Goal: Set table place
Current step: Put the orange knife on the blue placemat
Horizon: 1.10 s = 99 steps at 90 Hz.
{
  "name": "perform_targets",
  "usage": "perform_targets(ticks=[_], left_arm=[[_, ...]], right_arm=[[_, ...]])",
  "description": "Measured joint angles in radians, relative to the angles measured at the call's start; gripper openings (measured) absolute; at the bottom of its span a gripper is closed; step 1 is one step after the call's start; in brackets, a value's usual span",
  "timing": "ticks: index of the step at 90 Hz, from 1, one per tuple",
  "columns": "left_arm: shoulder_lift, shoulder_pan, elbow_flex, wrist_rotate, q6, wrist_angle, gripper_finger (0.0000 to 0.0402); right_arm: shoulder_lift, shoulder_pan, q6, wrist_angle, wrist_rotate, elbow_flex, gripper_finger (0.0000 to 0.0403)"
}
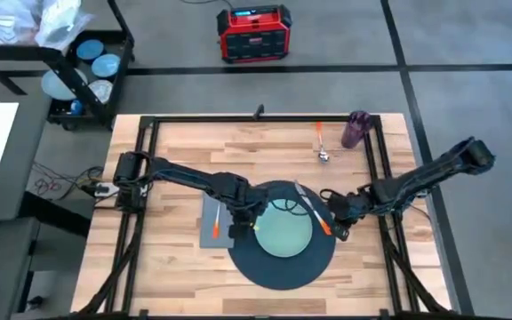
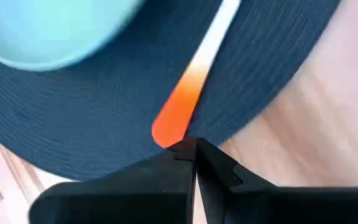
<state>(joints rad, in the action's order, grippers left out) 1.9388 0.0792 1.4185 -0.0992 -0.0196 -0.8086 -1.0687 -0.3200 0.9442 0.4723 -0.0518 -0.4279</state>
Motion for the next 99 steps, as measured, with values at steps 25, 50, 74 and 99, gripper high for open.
perform_targets(ticks=[25,50,74,99], left_arm=[[0.000,0.001,0.000,0.000,0.030,0.010,0.0000],[0.000,0.001,0.000,0.006,0.003,0.014,0.0000],[0.000,0.014,0.000,0.021,0.000,0.014,0.0000],[0.000,0.013,0.000,0.031,0.022,0.014,0.0000]], right_arm=[[0.000,-0.002,0.020,-0.096,0.000,0.041,0.0000],[0.000,-0.006,0.010,-0.098,-0.003,0.041,0.0000],[0.000,-0.019,0.032,-0.035,-0.007,0.041,0.0000],[0.000,-0.019,0.032,-0.078,-0.007,0.041,0.0000]])
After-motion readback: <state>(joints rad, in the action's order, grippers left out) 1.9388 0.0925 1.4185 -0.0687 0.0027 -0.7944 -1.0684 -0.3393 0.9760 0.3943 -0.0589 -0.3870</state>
